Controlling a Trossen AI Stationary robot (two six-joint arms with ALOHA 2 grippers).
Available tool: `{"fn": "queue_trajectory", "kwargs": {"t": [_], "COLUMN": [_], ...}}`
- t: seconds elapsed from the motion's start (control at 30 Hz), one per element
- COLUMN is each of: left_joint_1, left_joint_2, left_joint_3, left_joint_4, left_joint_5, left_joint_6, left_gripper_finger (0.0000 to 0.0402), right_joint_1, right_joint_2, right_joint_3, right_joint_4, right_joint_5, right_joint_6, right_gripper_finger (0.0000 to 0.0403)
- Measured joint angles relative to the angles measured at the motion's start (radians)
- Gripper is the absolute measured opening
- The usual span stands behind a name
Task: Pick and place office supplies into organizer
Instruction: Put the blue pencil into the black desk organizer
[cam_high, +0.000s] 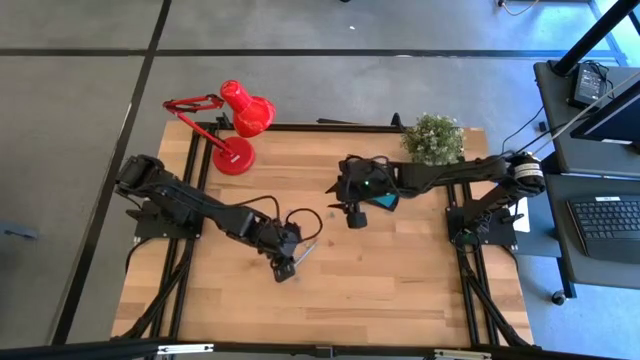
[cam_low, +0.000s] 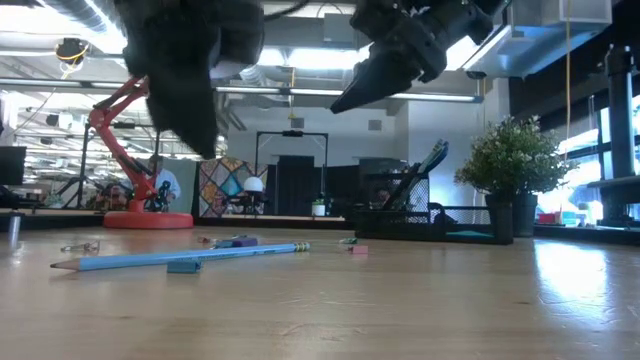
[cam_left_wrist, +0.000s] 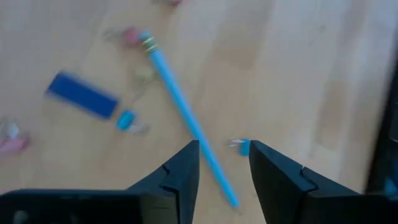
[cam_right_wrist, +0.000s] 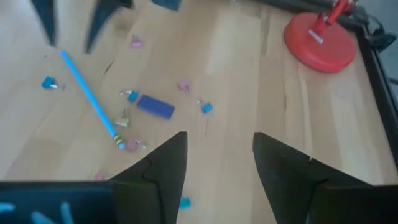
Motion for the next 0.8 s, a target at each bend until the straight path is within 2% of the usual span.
{"fn": "queue_trajectory", "kwargs": {"t": [0.17, 0.27, 0.37, 0.53, 0.8], "left_joint_1": [-0.002, -0.008, -0.015, -0.011, -0.015], "left_joint_2": [0.064, 0.136, 0.226, 0.345, 0.394], "left_joint_3": [0.013, 0.090, 0.213, 0.368, 0.389], "left_joint_4": [-0.013, -0.048, -0.182, -0.428, -0.361], "left_joint_5": [0.025, 0.047, 0.049, 0.023, 0.059], "left_joint_6": [-0.092, -0.079, -0.021, -0.061, -0.100], "left_gripper_finger": [0.0127, 0.0123, 0.0119, 0.0116, 0.0116], "right_joint_1": [0.000, 0.000, 0.000, 0.000, 0.002], "right_joint_2": [-0.001, -0.001, -0.001, -0.001, -0.001], "right_joint_3": [-0.010, -0.010, -0.010, -0.010, -0.010], "right_joint_4": [0.028, 0.048, 0.046, 0.037, -0.033], "right_joint_5": [0.000, 0.000, 0.000, 0.000, -0.001], "right_joint_6": [-0.001, -0.002, -0.005, -0.002, 0.002], "right_gripper_finger": [0.0187, 0.0187, 0.0187, 0.0187, 0.0187]}}
